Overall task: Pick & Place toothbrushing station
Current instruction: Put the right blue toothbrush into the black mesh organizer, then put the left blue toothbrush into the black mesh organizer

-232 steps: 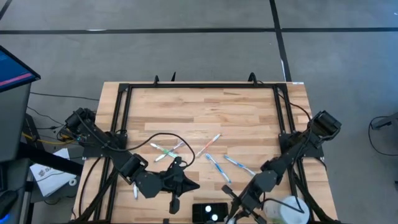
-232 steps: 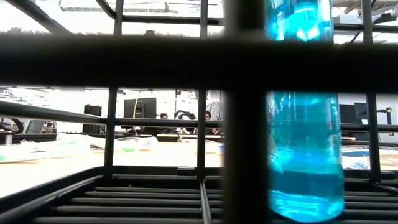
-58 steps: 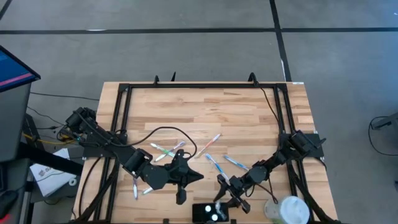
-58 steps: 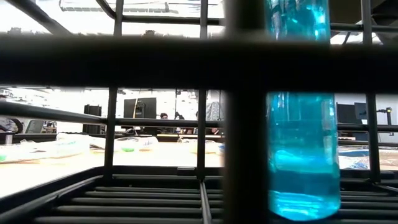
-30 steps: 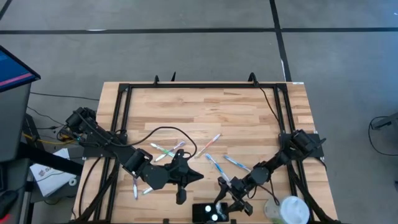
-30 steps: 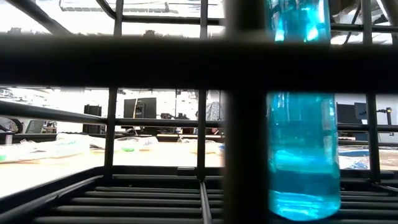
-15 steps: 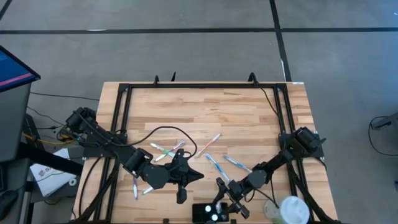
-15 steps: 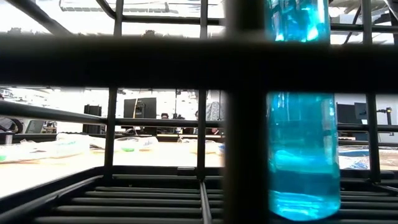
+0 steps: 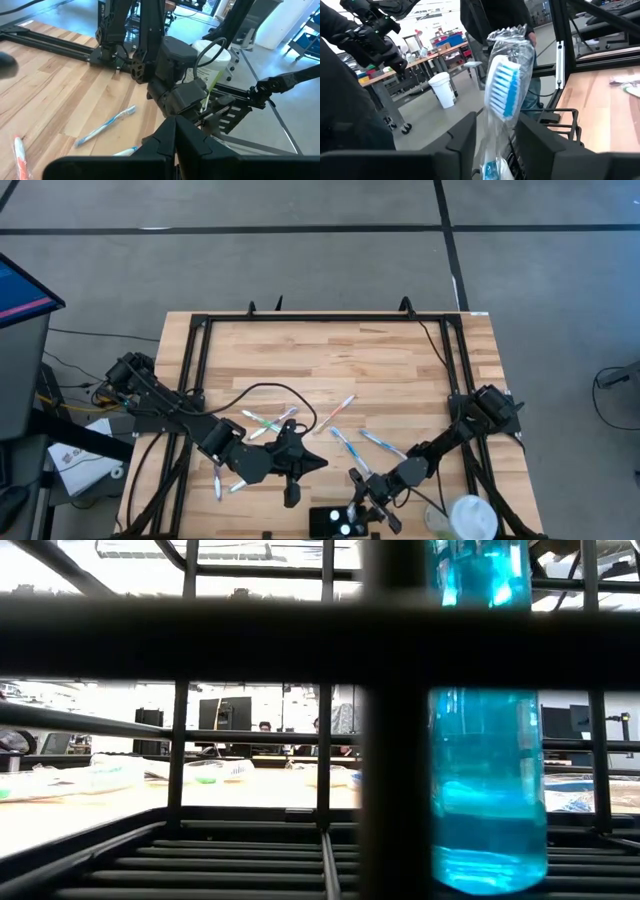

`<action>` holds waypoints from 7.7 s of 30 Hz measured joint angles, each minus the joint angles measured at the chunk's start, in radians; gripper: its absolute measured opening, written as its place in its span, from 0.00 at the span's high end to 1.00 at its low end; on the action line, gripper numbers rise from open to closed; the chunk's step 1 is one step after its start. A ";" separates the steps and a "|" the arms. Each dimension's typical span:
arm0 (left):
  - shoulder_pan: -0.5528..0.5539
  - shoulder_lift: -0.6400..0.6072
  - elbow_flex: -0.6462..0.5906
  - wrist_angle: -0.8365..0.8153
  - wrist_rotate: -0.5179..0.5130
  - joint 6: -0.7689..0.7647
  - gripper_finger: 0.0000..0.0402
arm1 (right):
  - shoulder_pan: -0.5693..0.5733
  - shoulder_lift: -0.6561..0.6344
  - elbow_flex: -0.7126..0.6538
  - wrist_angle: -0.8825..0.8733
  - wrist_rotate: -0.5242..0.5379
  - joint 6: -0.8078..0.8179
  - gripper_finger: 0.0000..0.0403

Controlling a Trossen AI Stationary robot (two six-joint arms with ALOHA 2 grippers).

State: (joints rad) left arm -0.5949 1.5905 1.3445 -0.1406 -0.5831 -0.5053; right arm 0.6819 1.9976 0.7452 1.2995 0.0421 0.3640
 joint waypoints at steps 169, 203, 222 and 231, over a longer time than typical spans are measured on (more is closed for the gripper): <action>0.087 0.000 0.000 0.000 -0.047 -0.389 0.99 | -0.467 -0.093 0.368 -1.689 -0.027 0.133 0.97; 0.087 0.000 0.000 0.000 -0.052 -0.363 0.99 | -0.529 -0.290 0.368 -1.679 -0.090 0.095 1.00; 0.087 0.000 0.000 0.000 -0.055 -0.363 0.99 | -0.547 -0.328 0.367 -1.653 -0.094 0.070 1.00; 0.087 0.000 0.000 0.000 -0.054 -0.355 0.99 | -0.547 -0.461 0.368 -1.545 -0.095 0.071 1.00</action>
State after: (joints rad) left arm -0.5082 1.5902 1.3446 -0.1406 -0.6373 -0.8607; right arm 0.1347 1.5362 1.1133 -0.2457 -0.0525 0.4347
